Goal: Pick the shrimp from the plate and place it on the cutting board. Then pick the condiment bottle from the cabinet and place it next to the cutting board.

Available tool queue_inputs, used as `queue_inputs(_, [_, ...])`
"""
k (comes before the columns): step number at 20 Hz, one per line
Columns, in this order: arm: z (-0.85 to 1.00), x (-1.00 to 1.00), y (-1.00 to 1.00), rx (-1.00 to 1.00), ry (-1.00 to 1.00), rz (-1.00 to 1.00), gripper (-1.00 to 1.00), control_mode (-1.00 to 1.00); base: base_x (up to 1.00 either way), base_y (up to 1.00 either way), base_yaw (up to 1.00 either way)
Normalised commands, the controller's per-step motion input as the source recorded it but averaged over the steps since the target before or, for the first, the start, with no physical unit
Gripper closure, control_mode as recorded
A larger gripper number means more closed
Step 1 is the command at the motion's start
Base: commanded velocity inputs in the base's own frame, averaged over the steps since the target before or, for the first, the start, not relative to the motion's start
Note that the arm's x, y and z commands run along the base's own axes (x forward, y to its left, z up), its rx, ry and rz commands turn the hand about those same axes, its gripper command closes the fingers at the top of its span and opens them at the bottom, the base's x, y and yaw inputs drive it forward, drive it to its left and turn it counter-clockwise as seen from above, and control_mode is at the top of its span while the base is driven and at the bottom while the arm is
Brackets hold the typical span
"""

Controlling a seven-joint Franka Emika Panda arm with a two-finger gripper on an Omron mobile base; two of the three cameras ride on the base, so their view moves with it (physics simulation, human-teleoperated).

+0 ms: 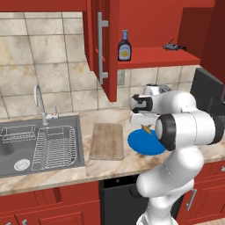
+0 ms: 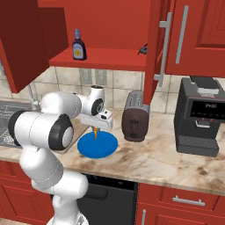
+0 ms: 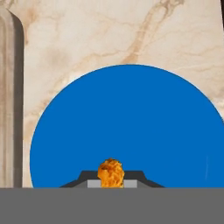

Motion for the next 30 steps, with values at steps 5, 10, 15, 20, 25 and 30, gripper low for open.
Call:
queue_inputs(5, [0.13,0.0,0.28,0.0,0.0,0.0,1.0,-1.0,0.0,0.0,0.0])
queue_inputs(10, [0.13,0.0,0.28,0.01,0.0,0.0,1.0,-1.0,0.0,0.0,0.0])
queue_inputs(15, [0.1,0.0,0.27,0.01,0.0,0.0,1.0,-1.0,0.0,0.0,0.0])
queue_inputs(20, [0.01,0.0,0.25,0.02,0.0,0.0,1.0,-1.0,0.0,0.0,0.0])
queue_inputs(25, [0.0,0.0,0.27,0.02,0.0,0.0,1.0,-1.0,0.0,0.0,0.0])
queue_inputs(30, [0.0,0.0,0.28,0.01,0.0,0.0,1.0,-1.0,0.0,0.0,0.0])
